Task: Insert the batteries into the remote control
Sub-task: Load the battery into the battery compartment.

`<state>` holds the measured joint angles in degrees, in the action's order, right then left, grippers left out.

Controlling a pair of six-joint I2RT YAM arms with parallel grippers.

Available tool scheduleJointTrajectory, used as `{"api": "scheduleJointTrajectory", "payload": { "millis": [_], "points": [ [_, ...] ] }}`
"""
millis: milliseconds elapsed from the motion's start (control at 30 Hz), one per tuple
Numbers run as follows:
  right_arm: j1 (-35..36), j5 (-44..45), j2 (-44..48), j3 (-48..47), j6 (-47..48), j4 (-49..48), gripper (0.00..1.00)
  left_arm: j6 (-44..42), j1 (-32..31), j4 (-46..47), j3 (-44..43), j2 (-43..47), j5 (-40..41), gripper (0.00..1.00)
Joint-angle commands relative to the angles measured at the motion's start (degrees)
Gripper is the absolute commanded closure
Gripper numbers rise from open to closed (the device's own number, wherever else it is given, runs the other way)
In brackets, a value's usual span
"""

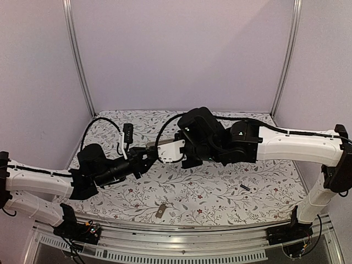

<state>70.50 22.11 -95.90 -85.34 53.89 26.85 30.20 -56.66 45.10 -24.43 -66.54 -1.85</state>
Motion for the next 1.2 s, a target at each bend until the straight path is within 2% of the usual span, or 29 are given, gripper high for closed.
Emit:
{"api": "scheduleJointTrajectory", "payload": {
  "millis": [0, 533, 1167],
  "points": [
    [0.9, -4.5, -0.5, 2.2, -0.4, -1.2, 0.89, -0.8, -0.9, 7.9, -1.1, 2.5, -4.0, 1.0],
    [0.4, -4.8, 0.5, 2.8, 1.8, -1.2, 0.77, -1.5, -0.8, 5.4, -1.3, 3.8, -3.4, 1.0],
    [-0.1, -1.5, 0.6, 4.7, 2.1, -3.9, 0.77, -0.2, -0.1, 5.7, -1.3, 4.6, -3.5, 1.0]
  ]
}}
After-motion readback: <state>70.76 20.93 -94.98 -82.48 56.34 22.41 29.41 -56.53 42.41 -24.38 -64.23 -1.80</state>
